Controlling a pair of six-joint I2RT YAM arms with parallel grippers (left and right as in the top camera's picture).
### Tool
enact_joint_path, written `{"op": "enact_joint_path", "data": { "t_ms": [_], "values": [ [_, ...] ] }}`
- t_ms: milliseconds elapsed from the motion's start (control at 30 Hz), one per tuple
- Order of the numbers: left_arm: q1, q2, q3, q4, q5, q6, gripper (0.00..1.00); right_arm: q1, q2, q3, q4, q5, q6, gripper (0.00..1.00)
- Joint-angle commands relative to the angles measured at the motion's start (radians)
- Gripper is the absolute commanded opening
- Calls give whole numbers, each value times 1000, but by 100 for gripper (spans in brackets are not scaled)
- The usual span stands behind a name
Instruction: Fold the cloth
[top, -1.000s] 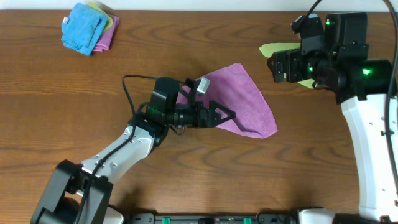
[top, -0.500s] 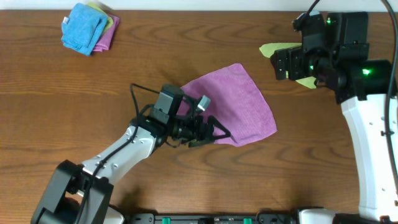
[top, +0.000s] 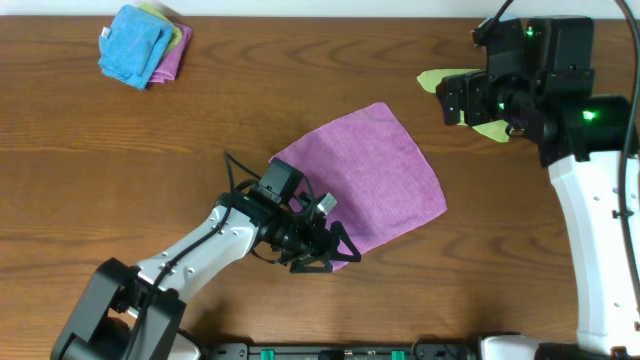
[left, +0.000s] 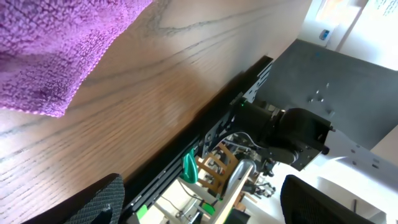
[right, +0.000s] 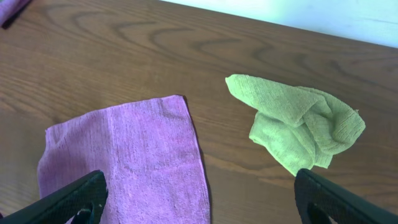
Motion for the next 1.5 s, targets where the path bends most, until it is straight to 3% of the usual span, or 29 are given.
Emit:
{"op": "enact_joint_path", "data": {
  "t_ms": [0,67,200,233,267,300,333,367,600,800,967,1167,1467],
  "values": [
    [-3,-39,8,2,-34,29,82,-17,-14,-5,6,3,-24,96],
    [-3,-59,8,0,-80,29,83,-17,-14,-5,6,7,-24,96],
    [1,-92,8,6,-341,14,85,-17,-14,-5,-2,7,-24,95],
    [5,-92,8,13,-430,7,82,-17,-14,-5,-3,7,-24,90],
    [10,-91,8,26,-529,-10,68,-17,-14,-5,-4,7,-24,68],
    [14,-90,8,40,-608,-23,36,-17,-14,-5,-6,7,-24,34],
    [17,-90,8,53,-676,-35,13,-17,-14,-5,-10,7,-24,1],
    [19,-90,8,66,-743,-58,6,-17,-14,-5,-21,7,-24,2],
    [24,-90,8,261,-946,-74,6,-16,-14,-14,-129,5,2,2],
    [50,-64,8,356,-1172,27,6,4,-14,-111,-182,-132,14,1],
    [79,21,8,420,-1172,150,6,74,-14,-341,-94,-127,15,1],
    [104,129,8,571,-1072,164,5,82,-14,-478,-2,-27,53,2],
    [117,198,8,621,-1082,209,6,82,-12,-657,161,8,125,2]
  ]
}}
